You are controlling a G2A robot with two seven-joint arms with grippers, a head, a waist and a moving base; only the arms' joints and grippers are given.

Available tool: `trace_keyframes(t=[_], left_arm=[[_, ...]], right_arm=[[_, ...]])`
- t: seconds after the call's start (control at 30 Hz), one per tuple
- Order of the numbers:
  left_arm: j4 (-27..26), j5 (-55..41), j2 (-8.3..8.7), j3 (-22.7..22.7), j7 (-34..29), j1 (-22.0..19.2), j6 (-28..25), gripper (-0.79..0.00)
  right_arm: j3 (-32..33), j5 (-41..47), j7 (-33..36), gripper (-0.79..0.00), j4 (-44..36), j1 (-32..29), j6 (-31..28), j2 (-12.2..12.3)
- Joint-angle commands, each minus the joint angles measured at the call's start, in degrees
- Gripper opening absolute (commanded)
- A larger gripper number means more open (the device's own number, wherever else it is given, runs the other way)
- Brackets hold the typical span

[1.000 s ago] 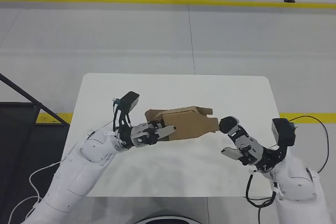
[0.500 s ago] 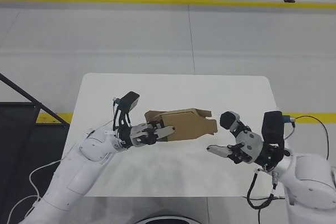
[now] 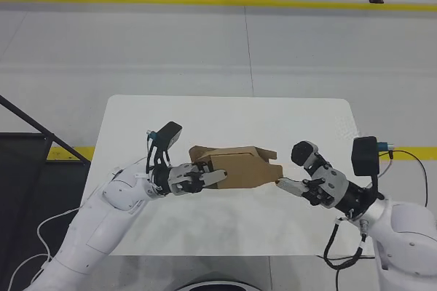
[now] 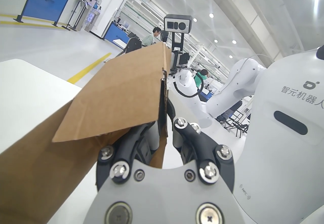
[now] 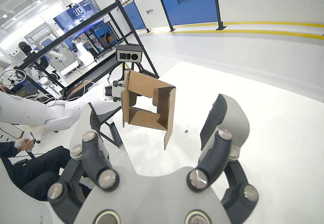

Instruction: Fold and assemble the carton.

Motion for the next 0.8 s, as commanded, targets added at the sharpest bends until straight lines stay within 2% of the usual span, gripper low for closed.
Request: trace_keyframes(t=[0.0,0.13,0.33,0.77], left_arm=[[-0.04,0.00,0.06,0.06,-0.14,-0.03,-0.19,-0.785],[-0.15,-0.07,0.16,0.05,-0.12,-0.02,-0.54,-0.785],[-0.35,-0.18,0.31,0.01,0.03,0.05,-1.06,-0.785],[-1.26,-1.39,0.56,0.32,-1.02,-0.04,-1.06,-0.785]], right_arm=[[-0.29,-0.03,0.12,-0.397,0.16,0.19,0.67,0.14],[-0.38,0.73,-0.18,-0.480,0.93,0.30,1.24,0.37],[-0.29,1.40,0.34,-0.505,1.85,0.37,1.56,0.79],[-0.80,2.81,0.75,-0.465,2.66,0.45,1.46,1.61]])
